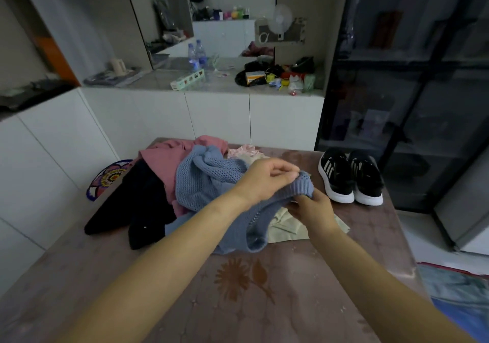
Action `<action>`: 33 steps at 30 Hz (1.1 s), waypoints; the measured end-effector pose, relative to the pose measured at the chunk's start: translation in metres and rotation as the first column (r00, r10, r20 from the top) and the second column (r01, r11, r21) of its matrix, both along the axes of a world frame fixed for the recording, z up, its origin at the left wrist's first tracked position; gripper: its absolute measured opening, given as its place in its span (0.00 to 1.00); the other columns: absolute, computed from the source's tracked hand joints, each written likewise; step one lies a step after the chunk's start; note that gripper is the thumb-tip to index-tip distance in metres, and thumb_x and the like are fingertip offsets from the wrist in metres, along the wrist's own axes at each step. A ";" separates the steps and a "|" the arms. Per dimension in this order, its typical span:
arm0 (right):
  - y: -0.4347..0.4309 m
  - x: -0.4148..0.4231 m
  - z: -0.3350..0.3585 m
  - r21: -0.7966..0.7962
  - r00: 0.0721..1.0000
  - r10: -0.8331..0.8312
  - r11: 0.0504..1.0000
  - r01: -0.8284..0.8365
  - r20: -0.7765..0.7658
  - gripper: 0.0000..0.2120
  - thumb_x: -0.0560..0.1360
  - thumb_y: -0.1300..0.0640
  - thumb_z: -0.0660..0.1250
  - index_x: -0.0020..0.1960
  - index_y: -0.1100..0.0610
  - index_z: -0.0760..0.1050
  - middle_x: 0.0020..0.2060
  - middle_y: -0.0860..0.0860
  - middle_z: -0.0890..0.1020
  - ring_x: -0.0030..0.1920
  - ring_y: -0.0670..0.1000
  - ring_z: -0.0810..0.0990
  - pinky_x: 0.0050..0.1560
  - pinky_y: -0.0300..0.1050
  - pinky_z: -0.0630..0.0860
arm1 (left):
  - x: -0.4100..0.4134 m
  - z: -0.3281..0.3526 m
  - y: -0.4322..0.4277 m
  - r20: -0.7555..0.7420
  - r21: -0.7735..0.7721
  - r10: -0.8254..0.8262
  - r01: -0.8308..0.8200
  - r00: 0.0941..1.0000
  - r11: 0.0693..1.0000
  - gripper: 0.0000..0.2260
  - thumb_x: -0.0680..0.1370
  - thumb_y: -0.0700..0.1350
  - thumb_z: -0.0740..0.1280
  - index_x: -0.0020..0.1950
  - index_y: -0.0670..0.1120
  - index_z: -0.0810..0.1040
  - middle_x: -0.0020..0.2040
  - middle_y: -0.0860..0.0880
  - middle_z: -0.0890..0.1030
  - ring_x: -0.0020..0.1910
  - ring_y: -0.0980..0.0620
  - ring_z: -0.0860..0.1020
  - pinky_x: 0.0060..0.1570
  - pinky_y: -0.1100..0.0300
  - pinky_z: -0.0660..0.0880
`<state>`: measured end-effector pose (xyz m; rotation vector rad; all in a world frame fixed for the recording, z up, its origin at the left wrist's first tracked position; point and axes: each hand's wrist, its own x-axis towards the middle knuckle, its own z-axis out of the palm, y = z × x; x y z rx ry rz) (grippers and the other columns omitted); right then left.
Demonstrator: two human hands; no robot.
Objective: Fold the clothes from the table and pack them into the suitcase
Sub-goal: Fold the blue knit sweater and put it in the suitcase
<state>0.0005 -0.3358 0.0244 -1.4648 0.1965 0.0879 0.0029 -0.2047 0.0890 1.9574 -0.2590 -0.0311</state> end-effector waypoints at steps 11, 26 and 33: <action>-0.122 -0.024 -0.110 -0.383 0.892 -0.212 0.923 0.048 -0.399 0.11 0.75 0.61 0.67 0.46 0.71 0.77 0.37 0.67 0.82 0.22 0.52 0.75 0.23 0.39 0.69 | -0.072 -0.188 0.057 -0.150 0.837 0.002 0.126 0.989 0.533 0.21 0.75 0.59 0.65 0.63 0.49 0.73 0.60 0.51 0.74 0.60 0.50 0.73 0.58 0.55 0.72; -0.149 -0.074 -0.113 -0.570 0.650 0.149 0.365 -0.736 -0.745 0.12 0.75 0.62 0.61 0.33 0.58 0.72 0.22 0.48 0.79 0.22 0.41 0.77 0.28 0.34 0.74 | -0.077 -0.200 0.057 -0.211 0.880 -0.281 0.307 0.936 0.362 0.08 0.79 0.42 0.60 0.56 0.50 0.74 0.55 0.50 0.76 0.55 0.49 0.73 0.54 0.54 0.68; -0.151 -0.102 -0.118 -0.348 0.379 0.240 0.163 -0.923 -0.894 0.08 0.75 0.61 0.59 0.39 0.61 0.74 0.24 0.46 0.81 0.25 0.42 0.79 0.42 0.38 0.81 | -0.138 -0.197 0.064 -0.647 0.595 -0.257 0.686 0.718 0.418 0.08 0.78 0.48 0.65 0.57 0.50 0.75 0.53 0.48 0.79 0.48 0.51 0.75 0.45 0.56 0.71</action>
